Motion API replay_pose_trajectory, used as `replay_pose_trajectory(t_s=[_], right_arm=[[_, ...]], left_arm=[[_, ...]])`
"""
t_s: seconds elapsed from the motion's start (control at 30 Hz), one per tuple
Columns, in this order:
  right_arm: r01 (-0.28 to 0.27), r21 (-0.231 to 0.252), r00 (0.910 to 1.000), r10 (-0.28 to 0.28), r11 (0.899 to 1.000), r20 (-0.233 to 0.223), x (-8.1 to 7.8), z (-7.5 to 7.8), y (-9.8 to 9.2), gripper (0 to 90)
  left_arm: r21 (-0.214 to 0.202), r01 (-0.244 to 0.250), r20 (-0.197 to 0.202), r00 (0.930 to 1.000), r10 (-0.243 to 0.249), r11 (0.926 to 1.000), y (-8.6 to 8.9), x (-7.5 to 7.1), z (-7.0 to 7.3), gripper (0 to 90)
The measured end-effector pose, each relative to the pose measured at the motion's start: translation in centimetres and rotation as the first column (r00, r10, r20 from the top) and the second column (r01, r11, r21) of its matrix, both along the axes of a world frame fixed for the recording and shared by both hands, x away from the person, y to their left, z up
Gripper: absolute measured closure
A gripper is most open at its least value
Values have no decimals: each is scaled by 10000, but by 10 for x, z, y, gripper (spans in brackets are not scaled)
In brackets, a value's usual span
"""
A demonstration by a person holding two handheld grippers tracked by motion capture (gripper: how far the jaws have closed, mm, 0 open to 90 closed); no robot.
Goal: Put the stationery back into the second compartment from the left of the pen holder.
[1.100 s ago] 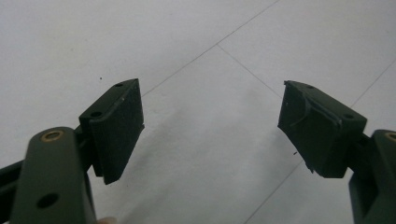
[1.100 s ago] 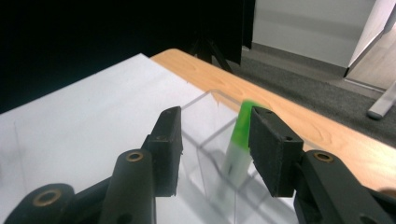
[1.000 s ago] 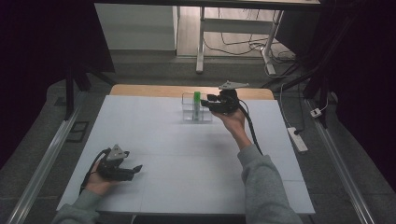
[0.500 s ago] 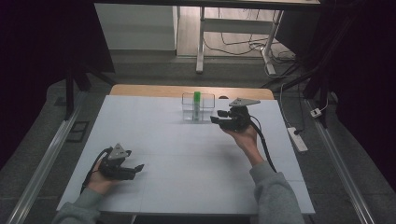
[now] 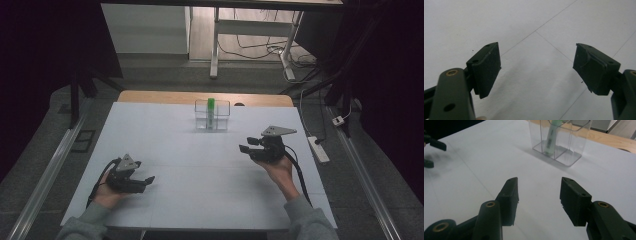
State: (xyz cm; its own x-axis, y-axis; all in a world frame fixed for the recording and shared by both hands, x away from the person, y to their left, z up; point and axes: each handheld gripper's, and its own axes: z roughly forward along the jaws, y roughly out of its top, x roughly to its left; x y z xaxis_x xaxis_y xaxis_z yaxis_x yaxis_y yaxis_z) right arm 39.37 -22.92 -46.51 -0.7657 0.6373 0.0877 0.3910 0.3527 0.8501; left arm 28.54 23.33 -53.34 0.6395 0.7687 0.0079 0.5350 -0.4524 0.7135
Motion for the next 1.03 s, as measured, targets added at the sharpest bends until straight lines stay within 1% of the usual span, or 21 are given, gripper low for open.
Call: replay_pose_trajectory(t_s=[0.13, 0.2, 0.3, 0.37, 0.4, 0.53, 0.57, 0.6, 0.67, 0.7, 0.77, 0.83, 1.03], right_arm=[[-3, -255, 9999, 7, 9997, 150, -16, -3, -12, 475], [67, -246, 9998, -62, 9997, 171, -23, -5, -19, 469], [196, -277, 9998, -194, 9994, 70, -33, -10, -30, 461], [233, -149, 9997, -234, 9996, -57, -39, -13, -37, 451], [271, -164, 9996, -272, 9995, -60, -42, -15, -40, 447], [346, -483, 9994, -349, 9982, -52, -53, -21, -50, 436], [337, -636, 9994, -341, 9974, -52, -55, -21, -52, 432], [333, -686, 9994, -342, 9971, -109, -56, -22, -54, 429], [330, -650, 9994, -334, 9973, -55, -59, -22, -57, 429], [302, -597, 9995, -308, 9978, -99, -60, -22, -57, 428], [348, -804, 9994, -353, 9962, -51, -60, -23, -57, 425], [305, -709, 9995, -312, 9970, -99, -60, -25, -57, 425], [346, -755, 9993, -354, 9965, -86, -58, -27, -57, 416]], left_arm=[[-36, -41, -11, 10000, 41, 10000, 0, 0, 0, 220], [2, -22, -26, 10000, 22, 10000, 0, 0, 0, 219], [5, -23, -18, 10000, 23, 10000, 0, 0, 0, 219], [-3, -13, -30, 10000, 13, 10000, 0, 0, 0, 219], [-6, -11, -38, 10000, 11, 10000, -1, 0, 0, 219], [-34, -28, -33, 10000, 28, 10000, -1, 1, -1, 220], [-34, -24, -31, 10000, 24, 10000, -1, 1, -1, 220], [1, -4, -33, 10000, 4, 10000, -1, 1, 0, 220], [-8, -8, -22, 10000, 8, 10000, -1, 0, 0, 219], [-20, -9, -22, 10000, 9, 10000, -1, 1, 0, 220], [-21, -34, -14, 10000, 34, 10000, -1, 1, 0, 220], [8, -13, -24, 10000, 13, 10000, -1, 1, 0, 220], [27, -13, -14, 10000, 13, 10000, 0, 0, 0, 219]])
